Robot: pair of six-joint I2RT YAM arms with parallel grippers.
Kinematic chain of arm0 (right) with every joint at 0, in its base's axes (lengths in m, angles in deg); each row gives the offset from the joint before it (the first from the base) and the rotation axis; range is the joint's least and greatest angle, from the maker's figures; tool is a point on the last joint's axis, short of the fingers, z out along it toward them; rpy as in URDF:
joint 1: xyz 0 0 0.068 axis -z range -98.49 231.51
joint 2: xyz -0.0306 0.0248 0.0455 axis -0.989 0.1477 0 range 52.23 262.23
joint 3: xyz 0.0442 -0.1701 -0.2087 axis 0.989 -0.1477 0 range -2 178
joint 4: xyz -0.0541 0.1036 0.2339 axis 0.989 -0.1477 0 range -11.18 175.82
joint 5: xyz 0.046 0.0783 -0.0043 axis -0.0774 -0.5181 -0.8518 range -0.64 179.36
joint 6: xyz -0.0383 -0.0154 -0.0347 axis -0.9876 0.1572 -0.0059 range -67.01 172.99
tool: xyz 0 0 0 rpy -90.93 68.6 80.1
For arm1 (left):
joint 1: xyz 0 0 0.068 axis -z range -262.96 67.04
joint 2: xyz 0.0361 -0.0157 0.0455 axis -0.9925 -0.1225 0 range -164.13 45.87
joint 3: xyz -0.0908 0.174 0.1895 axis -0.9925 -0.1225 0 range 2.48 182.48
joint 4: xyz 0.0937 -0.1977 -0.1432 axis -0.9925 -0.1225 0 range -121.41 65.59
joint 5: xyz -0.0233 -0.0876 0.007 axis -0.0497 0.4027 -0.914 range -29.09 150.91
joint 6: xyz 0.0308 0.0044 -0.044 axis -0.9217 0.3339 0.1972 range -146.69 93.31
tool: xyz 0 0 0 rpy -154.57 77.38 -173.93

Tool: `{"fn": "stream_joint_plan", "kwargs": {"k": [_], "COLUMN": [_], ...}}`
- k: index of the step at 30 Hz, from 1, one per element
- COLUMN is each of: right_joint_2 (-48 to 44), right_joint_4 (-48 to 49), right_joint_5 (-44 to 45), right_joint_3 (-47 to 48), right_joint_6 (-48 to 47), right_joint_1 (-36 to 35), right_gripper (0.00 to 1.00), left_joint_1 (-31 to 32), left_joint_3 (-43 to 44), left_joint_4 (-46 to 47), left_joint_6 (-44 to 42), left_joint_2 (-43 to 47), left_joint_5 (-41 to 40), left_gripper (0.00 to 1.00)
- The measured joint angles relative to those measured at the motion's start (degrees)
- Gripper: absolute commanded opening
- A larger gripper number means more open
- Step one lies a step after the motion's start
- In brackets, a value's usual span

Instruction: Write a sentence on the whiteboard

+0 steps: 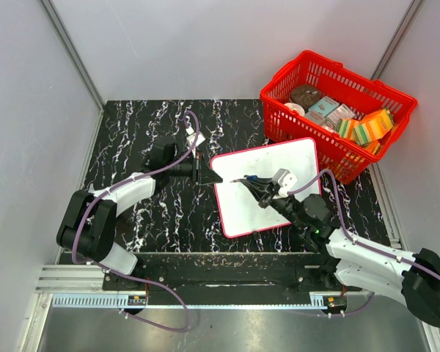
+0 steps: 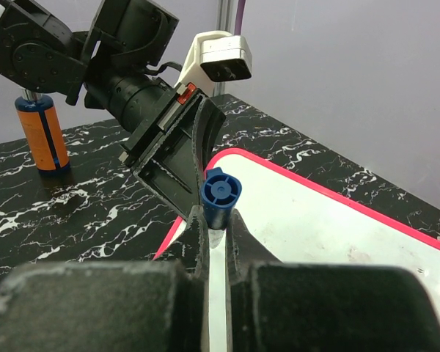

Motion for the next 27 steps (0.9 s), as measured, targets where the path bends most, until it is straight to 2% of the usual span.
{"fn": "stream_joint_plan", "kwargs": {"k": [27], "right_joint_2": [5.2], "right_joint_4": [2.2], "right_joint_5": [4.2], "right_joint_3": [2.8], "right_joint_6": [-0.3], "right_joint_1": [0.0], "right_gripper": [0.0], "left_joint_1": [0.6], "left_joint_3": [0.0], "left_joint_4": [-2.3], "left_joint_6": [-1.2], "left_joint_2": [0.6], "left_joint_5": [-1.8], "left_gripper": [0.0]}}
